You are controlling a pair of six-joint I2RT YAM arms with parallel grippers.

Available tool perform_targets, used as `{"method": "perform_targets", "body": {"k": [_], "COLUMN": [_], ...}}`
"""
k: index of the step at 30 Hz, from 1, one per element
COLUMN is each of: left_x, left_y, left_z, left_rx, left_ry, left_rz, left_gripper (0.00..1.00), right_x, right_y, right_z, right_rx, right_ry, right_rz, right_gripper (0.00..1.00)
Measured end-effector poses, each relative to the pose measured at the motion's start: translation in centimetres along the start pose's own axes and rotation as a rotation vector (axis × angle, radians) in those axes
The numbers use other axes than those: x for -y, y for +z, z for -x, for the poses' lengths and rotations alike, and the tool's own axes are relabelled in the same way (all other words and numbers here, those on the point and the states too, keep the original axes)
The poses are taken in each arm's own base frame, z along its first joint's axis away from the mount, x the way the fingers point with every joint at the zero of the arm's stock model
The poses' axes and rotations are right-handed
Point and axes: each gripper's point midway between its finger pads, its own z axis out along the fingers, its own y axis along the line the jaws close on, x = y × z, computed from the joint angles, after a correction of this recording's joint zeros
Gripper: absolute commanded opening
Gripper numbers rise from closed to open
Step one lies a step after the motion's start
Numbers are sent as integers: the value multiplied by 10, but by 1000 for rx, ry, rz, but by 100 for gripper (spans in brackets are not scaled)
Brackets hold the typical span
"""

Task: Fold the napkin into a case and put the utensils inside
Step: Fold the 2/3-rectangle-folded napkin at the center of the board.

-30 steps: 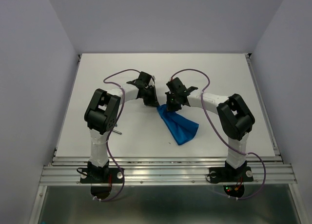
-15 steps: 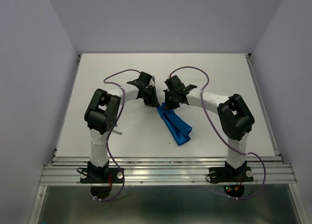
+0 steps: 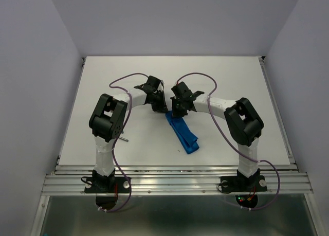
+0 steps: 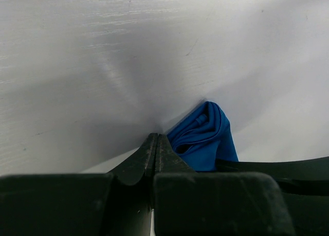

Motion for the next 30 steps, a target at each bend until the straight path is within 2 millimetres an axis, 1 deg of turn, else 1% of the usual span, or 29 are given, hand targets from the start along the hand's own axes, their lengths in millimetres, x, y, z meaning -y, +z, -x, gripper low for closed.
{"method": "perform_targets", "body": {"k": [6,9,11,16,19,21,24,30], "left_x": [-5,-9,-7,15,29,33,34,30], "left_y": [-5,-15,-24,-49,-56,-55,-52,-31], "left_z": [-2,-1,1,14,19,20,18,14], "left_rx": [3,17,34,96,113,113,102,67], "left_ry": [-3,-9,-11,-2,0,0,-4,-17], "left_rz": [48,91,97,44,-12,-33,-46,-60], "left_gripper": [0,0,0,0,0,0,0,0], "right_x": [0,-1,-1,-2,-2,-2,-3,-3], "right_y": [4,5,6,7,7,7,7,7], "right_z": [-1,-1,0,2,2,2,2,2], "right_rx": [3,12,17,26,27,28,28,28], "right_ry": [10,12,14,15,14,15,15,15], "right_rz": [4,11,16,22,22,22,23,24], "right_gripper": [1,1,1,1,1,1,1,1]}}
